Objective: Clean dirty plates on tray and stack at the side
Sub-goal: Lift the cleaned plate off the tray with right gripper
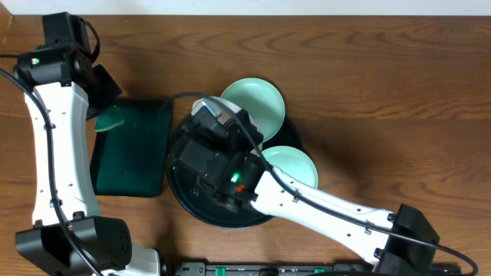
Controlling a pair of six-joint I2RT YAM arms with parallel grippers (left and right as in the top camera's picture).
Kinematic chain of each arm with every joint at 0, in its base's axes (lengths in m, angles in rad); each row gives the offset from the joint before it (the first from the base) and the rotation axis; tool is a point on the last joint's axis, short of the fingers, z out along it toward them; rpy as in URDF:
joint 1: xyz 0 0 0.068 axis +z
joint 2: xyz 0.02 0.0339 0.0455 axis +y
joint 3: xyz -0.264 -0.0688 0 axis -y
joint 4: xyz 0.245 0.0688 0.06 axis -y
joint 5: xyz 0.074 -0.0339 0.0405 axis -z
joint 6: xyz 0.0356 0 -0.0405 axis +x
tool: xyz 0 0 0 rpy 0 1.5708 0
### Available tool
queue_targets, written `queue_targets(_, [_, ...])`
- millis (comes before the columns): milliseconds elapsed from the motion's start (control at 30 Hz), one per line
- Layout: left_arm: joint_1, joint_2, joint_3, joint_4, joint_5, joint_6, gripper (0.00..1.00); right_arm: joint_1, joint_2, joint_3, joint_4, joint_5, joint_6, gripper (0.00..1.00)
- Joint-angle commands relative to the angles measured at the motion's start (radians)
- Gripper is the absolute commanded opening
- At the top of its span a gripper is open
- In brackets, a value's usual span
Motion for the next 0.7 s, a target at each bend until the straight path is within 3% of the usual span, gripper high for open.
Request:
queue_targets(0, [-0.002, -0.002, 0.009, 0.001, -0.005, 0.009, 0.07, 0.034, -0.024, 0.005, 0.024, 0.169, -0.017, 0.01])
queue_targets(133, [-0.002, -0.002, 0.008, -0.006, -0.005, 0.009, 0.07, 0.050, -0.029, 0.005, 0.066, 0.211, -0.052, 0.01])
queue_targets(500, [-0.002, -0.002, 0.007, -0.006, -0.005, 0.009, 0.07, 0.019, -0.033, 0.005, 0.029, -0.251, 0.017, 0.01])
queue_targets(667, [-0.002, -0.002, 0.007, -0.006, -0.005, 0.008, 0.07, -0.030, -0.033, 0.005, 0.057, -0.211, 0.014, 0.01])
